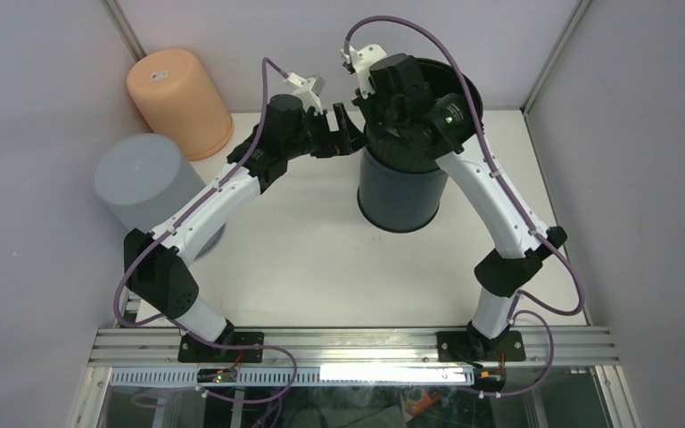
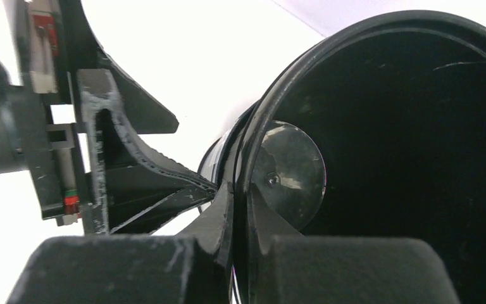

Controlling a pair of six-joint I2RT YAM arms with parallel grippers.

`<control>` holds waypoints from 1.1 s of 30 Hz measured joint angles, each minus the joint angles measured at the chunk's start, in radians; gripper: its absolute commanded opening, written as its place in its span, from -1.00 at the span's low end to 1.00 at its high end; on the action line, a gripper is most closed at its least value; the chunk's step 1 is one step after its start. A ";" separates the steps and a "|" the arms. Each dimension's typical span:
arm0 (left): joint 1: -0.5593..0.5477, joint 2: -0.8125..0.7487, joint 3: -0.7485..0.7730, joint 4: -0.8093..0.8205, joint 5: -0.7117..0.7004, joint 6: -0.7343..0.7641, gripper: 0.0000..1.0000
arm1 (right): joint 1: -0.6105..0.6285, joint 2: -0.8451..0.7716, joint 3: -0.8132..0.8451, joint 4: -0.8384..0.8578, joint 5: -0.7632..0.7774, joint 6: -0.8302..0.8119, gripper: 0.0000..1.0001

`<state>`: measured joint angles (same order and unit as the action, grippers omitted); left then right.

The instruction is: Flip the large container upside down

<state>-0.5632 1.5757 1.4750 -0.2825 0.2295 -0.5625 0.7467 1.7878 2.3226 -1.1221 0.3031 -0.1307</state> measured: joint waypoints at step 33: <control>-0.006 0.001 0.047 -0.043 0.000 0.110 0.71 | 0.049 -0.746 -0.689 1.061 0.716 -0.314 -1.00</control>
<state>-0.5690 1.5768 1.5223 -0.3260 0.2291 -0.4522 0.7959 1.0416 1.6337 -0.0612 1.0191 -0.4442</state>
